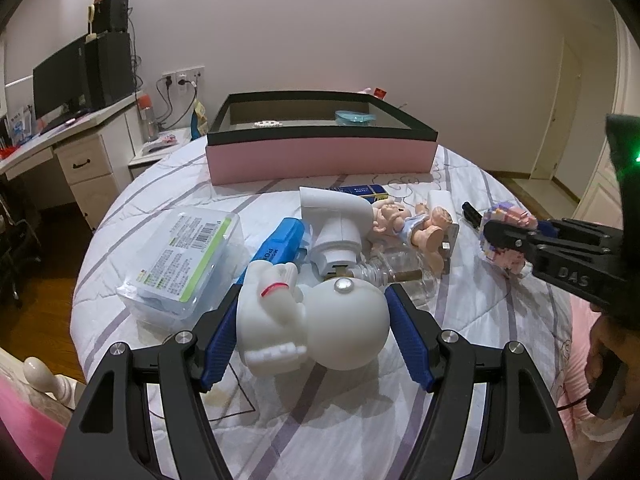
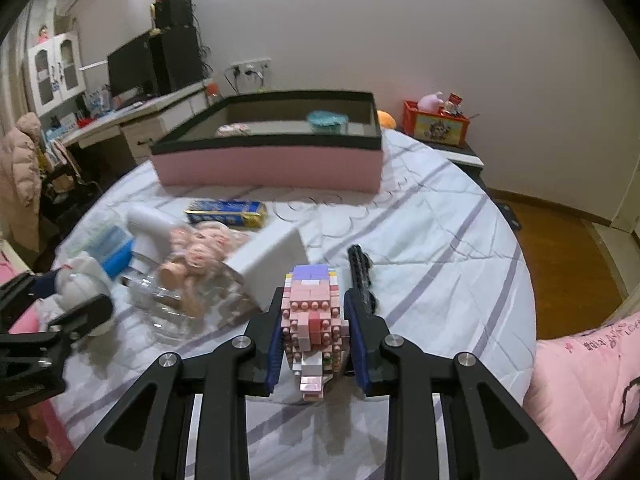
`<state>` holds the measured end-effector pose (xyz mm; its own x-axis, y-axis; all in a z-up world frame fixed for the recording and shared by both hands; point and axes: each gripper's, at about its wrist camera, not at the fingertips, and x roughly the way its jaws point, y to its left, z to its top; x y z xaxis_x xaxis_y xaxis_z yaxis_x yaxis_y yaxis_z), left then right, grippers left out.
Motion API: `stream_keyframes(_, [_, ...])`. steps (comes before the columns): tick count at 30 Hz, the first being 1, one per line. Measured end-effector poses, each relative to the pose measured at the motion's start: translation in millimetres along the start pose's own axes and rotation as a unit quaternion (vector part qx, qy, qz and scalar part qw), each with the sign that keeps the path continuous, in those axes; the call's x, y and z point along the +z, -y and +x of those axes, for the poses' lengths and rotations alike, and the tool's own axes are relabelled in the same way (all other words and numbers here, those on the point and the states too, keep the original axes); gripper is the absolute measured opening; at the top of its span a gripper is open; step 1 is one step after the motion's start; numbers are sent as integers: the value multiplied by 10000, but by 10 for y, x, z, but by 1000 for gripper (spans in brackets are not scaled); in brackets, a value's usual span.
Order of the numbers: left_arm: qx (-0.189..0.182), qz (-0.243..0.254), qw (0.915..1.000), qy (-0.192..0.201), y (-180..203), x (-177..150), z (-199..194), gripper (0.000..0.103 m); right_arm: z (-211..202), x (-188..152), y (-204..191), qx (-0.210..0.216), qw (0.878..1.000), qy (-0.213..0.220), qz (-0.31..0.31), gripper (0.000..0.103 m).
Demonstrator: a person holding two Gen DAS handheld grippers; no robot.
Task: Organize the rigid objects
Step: 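Lift the white figure and the pink block pig off the bed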
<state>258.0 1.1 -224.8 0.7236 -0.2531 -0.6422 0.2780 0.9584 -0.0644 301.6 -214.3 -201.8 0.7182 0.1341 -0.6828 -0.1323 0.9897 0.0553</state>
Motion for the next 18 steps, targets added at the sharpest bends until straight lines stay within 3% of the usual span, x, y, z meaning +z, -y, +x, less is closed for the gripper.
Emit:
stream_keyframes(6, [29, -2, 10000, 74, 11, 50, -80, 72, -152, 35, -53, 307, 9994, 135, 40, 29])
stream_keyframes(18, [98, 151, 9984, 526, 166, 502, -229, 72, -207, 334, -153, 765, 9960, 446, 129, 29])
